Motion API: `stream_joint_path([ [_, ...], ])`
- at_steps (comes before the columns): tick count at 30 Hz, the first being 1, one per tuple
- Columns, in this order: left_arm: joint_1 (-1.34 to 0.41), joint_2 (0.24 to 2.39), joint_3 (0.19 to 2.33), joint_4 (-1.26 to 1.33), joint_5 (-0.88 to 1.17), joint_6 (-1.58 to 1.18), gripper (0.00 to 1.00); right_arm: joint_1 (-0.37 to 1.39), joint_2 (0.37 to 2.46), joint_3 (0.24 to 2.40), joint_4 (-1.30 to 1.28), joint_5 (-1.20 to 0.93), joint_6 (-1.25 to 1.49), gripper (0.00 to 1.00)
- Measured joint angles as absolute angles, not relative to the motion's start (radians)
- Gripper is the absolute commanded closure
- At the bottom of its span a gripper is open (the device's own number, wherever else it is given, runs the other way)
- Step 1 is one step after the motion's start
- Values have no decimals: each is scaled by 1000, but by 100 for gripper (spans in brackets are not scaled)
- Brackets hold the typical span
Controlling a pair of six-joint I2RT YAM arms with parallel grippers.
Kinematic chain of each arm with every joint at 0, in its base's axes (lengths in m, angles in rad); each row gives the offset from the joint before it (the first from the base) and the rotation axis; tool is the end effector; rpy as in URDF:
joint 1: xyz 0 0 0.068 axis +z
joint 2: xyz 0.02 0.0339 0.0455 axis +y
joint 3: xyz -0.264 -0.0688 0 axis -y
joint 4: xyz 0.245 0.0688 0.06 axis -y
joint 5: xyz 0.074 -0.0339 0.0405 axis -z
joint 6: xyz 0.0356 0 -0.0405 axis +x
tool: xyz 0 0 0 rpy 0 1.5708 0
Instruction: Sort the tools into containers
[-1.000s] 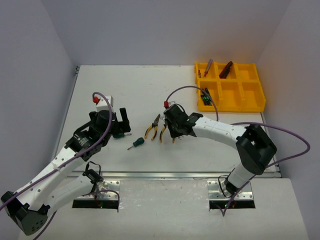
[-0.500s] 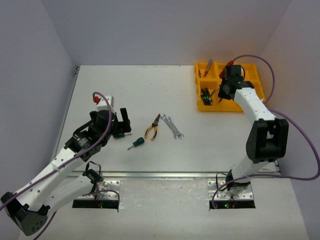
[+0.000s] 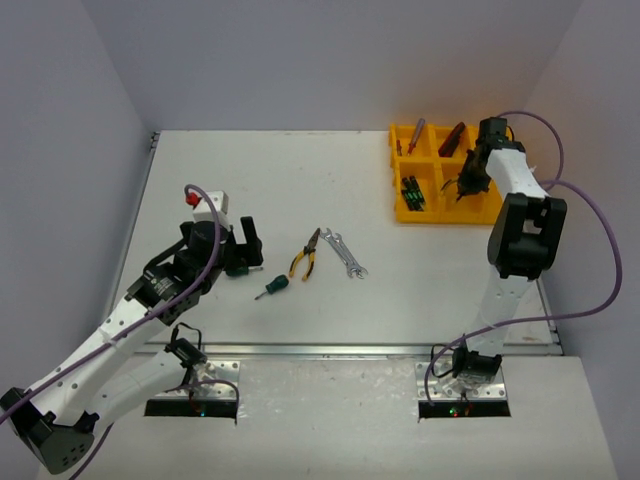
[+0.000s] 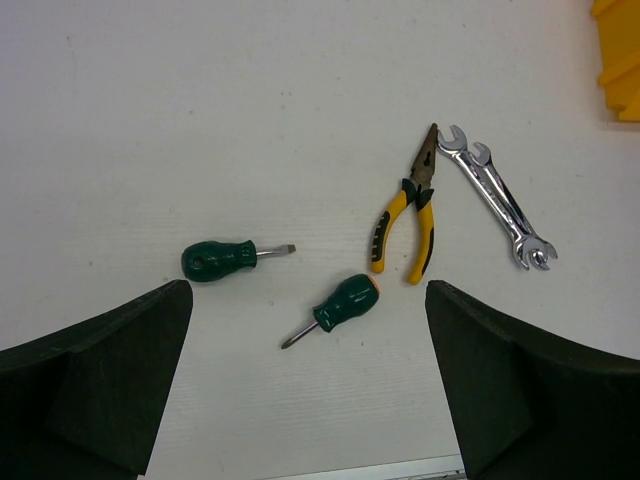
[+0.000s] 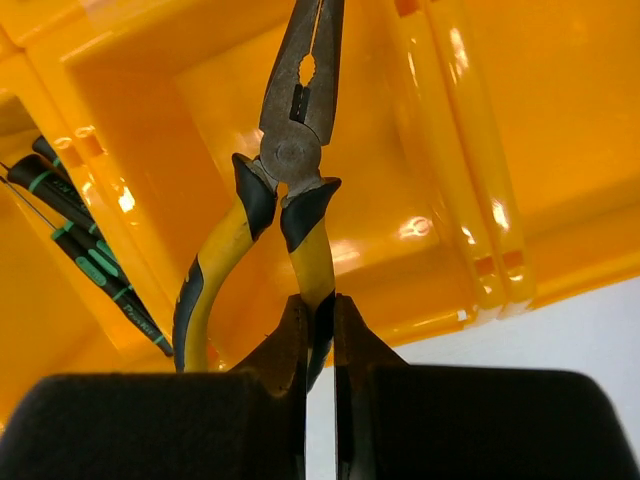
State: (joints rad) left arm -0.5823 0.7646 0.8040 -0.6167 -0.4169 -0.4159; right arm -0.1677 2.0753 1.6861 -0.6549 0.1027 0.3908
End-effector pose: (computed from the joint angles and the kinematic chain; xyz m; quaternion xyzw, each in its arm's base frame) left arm 0.1426 -0.0766 0.3077 -0.0268 0.8653 -0.0634 0.4965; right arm 0.4451 -0.0791 0.2126 0.2786 0.9232 -0.0203 0.2639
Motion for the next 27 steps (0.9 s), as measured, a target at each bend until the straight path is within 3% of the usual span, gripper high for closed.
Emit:
stream_joint_path([
  [3,-582,762,804,-617,-415,-416,0,-167,2112,1742,-676,93,392,68],
  [5,-582,759,804,-616,-415,-416,0,-166,2128,1762,-682,93,391,43],
  [6,-582,757,804,-616,-415,-416,0,-166,2132,1763,-684,94,389,40],
  [11,-582,756,804,-613,-414,-416,0,-166,2135,1764,-712,101,399,29],
  [22,-582,756,804,-610,-414,-416,0,-149,2065,1767,-760,40,411,26],
  [27,-582,756,804,-611,-423,-416,0,23,1853,1647,-725,26,410,27],
])
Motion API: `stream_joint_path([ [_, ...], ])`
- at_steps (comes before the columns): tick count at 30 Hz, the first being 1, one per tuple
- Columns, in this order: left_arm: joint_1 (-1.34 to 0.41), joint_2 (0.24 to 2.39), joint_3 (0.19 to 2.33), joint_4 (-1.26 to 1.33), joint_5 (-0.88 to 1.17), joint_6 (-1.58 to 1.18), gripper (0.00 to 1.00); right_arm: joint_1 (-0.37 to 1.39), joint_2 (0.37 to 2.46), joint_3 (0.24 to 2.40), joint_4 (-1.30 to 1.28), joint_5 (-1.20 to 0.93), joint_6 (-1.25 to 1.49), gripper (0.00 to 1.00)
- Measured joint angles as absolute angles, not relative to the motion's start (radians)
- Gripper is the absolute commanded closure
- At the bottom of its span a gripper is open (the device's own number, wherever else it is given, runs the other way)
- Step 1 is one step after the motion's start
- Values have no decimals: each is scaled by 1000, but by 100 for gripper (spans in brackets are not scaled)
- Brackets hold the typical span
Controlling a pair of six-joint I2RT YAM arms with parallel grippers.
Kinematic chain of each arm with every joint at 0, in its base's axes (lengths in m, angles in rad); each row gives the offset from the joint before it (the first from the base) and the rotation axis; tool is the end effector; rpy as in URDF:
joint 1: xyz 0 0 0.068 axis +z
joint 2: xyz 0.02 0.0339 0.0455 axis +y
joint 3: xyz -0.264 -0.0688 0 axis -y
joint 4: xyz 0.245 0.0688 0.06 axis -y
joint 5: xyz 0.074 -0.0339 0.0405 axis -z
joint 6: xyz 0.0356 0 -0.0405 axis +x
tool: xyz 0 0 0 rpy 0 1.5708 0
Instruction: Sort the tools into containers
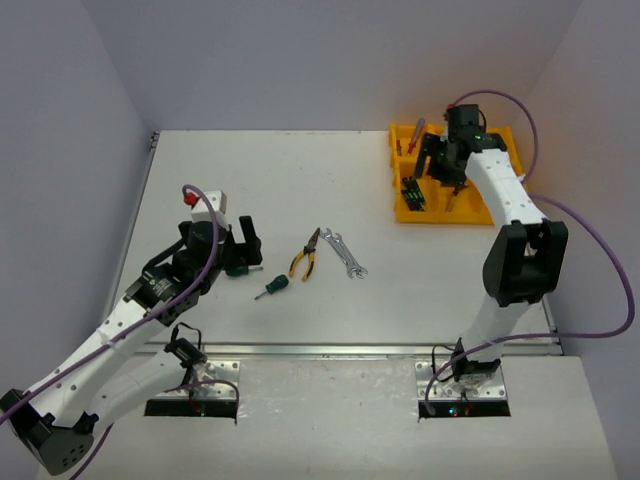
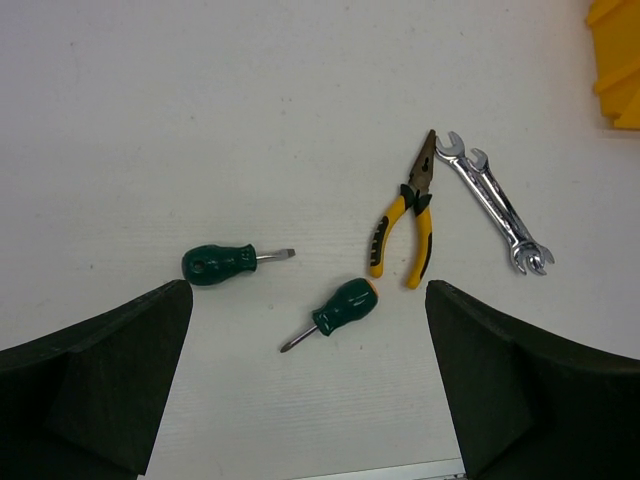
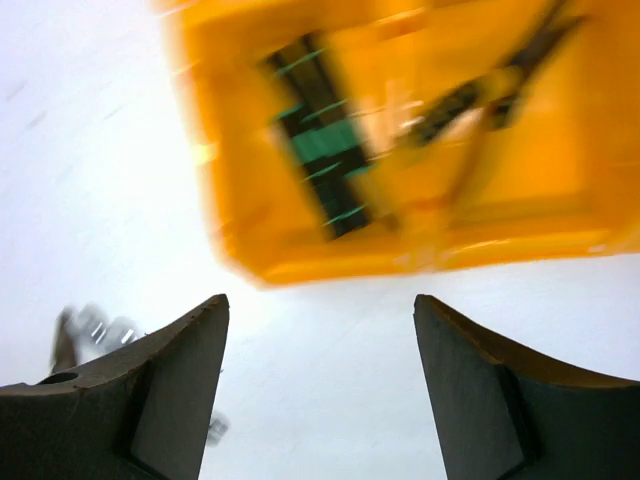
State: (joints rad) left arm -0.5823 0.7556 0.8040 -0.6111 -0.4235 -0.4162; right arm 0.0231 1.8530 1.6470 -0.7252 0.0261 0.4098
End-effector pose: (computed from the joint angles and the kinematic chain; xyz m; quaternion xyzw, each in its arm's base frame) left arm 0.1414 -0.0756 0.3095 -0.0301 0.8615 -0.0645 0.5027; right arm 0.4109 0.0086 0.2877 0.1864 0.9307 0.0554 0.3097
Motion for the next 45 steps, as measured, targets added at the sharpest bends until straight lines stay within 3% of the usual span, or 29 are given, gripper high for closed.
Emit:
stream_joint_path([
  [6,-582,721,804,-629,-487,-434,0,459,1658,1448,-622,33,428,36],
  [11,-582,676,804,-633,-532,-452,0,707,1726,1393,-581,88,509,37],
  [17,-582,667,804,-634,-546,-454,0,865,1886,1382,-516,244,679,42],
  [26,-582,662,804,-633,-540,-454,0,891,2058,1418,-500,313,797,52],
  [40,-582,648,804,-633,-538,-454,0,880,2123,1451,-477,355,878,100],
  [45,-582,645,804,-633,-538,-454,0,846,2130,1465,-471,335,911,100],
])
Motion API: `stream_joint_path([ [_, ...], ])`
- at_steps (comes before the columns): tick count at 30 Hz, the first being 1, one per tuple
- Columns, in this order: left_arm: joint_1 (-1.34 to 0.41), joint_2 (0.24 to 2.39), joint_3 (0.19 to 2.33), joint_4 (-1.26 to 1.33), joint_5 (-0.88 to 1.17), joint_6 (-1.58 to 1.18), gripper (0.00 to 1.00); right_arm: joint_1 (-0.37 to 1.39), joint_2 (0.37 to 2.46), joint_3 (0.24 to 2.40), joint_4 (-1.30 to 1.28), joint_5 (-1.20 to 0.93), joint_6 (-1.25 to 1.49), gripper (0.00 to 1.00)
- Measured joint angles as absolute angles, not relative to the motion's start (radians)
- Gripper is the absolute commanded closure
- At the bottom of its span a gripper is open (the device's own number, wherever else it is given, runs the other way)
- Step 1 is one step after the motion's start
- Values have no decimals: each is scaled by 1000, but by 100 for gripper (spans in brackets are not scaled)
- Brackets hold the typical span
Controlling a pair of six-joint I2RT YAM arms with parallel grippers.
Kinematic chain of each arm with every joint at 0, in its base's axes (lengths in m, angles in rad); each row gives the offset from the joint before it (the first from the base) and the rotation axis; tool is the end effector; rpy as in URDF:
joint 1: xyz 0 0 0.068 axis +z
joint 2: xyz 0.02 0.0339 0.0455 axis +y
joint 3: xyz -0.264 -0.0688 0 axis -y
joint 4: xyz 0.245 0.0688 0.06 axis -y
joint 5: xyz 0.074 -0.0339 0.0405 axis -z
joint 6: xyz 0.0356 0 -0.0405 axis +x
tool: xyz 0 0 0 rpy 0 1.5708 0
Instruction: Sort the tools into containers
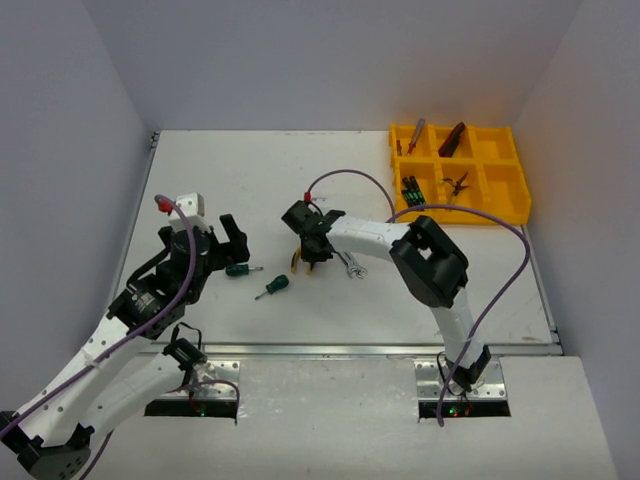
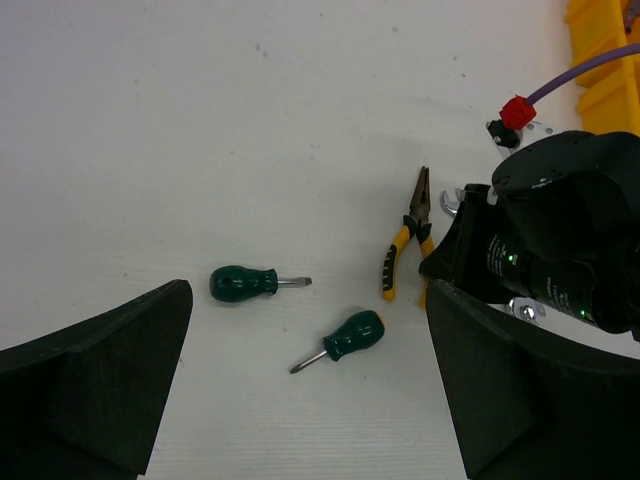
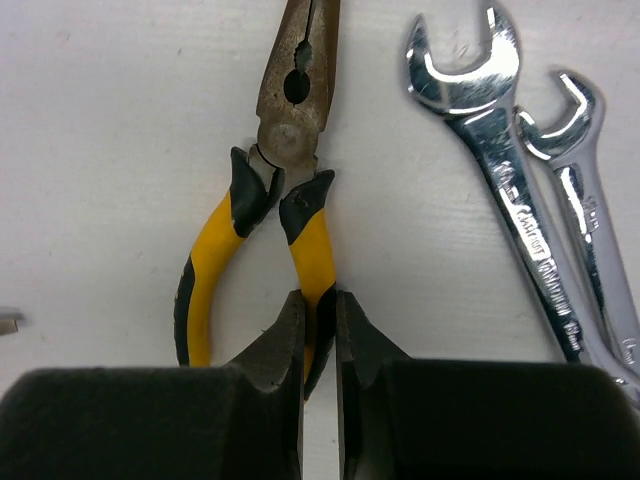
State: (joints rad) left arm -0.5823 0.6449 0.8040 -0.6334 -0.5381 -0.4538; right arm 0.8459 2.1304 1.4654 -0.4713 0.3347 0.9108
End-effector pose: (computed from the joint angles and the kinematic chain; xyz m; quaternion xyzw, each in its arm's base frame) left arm 0.1223 -0.0587 0.3225 -0.0854 0.8299 -0.0517 0.5489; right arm 0.2974 0.3181 0.1356 0.0671 0.9612 0.0597 0.2609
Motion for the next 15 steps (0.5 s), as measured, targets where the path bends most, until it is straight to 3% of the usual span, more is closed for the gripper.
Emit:
stream_joint_path([
  [9,-582,641,804,-633,-538,-454,0,785,2120,1528,-486,330,857,100],
  [15,-582,641,804,-633,-538,-454,0,714,1933,1484,-493,296,797,100],
])
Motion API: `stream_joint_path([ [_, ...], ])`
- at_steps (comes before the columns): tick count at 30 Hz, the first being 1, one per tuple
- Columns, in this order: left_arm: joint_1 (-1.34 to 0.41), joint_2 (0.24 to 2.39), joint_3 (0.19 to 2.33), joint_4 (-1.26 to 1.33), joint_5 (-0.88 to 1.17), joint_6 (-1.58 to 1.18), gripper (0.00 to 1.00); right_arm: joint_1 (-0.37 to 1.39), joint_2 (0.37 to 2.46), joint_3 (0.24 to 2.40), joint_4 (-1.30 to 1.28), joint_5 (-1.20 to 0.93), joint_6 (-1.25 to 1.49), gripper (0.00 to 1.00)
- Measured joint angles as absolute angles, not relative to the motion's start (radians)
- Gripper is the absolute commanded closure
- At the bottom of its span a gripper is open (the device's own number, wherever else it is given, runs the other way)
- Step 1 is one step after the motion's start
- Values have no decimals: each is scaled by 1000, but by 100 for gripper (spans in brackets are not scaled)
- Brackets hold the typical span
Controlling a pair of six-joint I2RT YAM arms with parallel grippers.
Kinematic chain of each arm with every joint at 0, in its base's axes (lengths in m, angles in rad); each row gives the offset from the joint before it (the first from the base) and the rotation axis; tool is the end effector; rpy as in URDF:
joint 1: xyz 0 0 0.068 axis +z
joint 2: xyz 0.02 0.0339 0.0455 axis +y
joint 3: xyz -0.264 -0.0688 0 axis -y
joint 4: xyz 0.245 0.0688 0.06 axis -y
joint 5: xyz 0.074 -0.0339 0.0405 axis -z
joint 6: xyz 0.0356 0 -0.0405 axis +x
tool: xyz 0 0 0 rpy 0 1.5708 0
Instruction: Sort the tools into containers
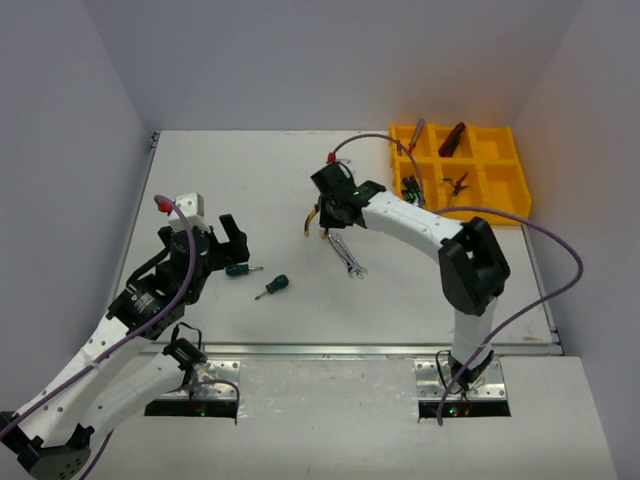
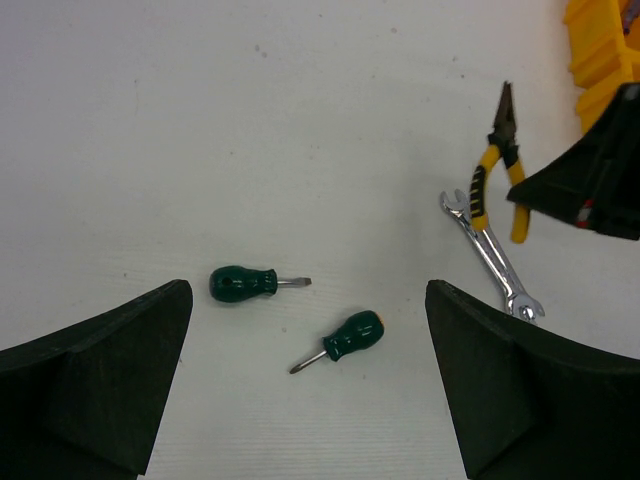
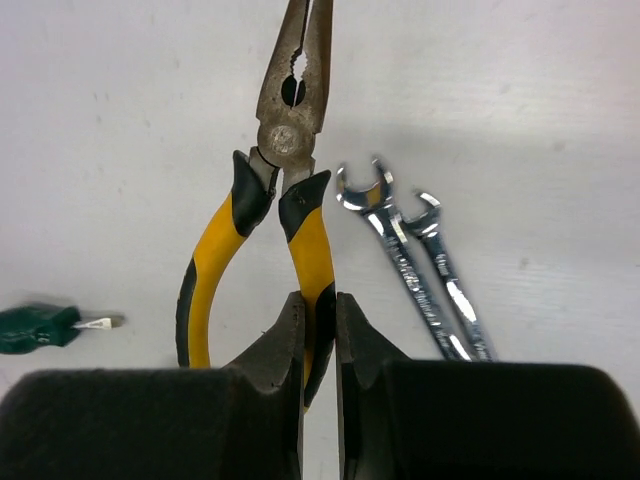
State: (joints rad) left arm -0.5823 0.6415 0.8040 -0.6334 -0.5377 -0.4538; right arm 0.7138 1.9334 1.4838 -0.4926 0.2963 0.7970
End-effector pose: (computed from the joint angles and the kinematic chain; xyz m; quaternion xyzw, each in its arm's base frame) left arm 0.1217 -0.0583 0.3229 -0.0858 0.8291 -0.0528 0.5499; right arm 0.3272 0.2697 0.2205 0.0847 0.9379 0.1074 0.3188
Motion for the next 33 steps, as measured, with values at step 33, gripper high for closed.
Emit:
stream_joint_path([
  [33,-582,641,804,-632,-505,-449,0,-249,1967,1571,-613,-129,649,100],
])
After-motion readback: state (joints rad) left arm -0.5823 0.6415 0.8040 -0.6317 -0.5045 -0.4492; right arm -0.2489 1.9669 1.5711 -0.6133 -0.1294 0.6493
